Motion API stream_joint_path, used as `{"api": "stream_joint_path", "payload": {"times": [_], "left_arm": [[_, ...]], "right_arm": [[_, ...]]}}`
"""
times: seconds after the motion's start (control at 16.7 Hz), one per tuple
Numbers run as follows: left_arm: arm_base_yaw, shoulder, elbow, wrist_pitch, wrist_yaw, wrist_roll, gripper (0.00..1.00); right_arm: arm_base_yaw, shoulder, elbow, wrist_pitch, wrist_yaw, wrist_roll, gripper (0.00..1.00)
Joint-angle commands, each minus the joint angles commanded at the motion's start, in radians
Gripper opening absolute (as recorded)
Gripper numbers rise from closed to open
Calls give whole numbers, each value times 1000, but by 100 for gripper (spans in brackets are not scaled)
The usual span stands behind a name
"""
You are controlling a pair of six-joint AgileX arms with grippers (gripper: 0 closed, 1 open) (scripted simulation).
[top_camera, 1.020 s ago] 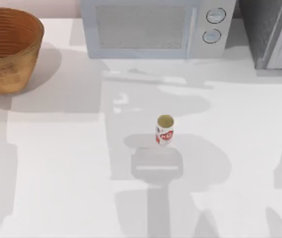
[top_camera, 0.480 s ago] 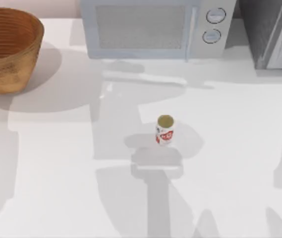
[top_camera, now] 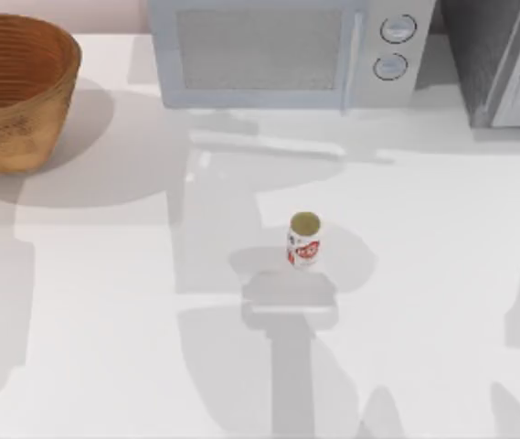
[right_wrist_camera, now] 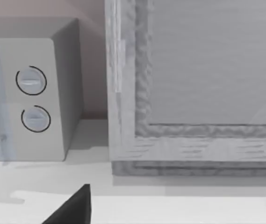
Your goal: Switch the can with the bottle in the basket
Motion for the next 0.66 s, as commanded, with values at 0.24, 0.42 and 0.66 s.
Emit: {"api": "stream_joint_path", "payload": {"times": [0.24, 0.42, 0.66], "left_arm": [[0, 0, 0, 0, 0, 0, 90], [0, 0, 0, 0, 0, 0, 100], [0, 0, 0, 0, 0, 0, 100]], "right_arm": [[0, 0, 0, 0, 0, 0, 100], [0, 0, 0, 0, 0, 0, 100], [0, 0, 0, 0, 0, 0, 100]]}}
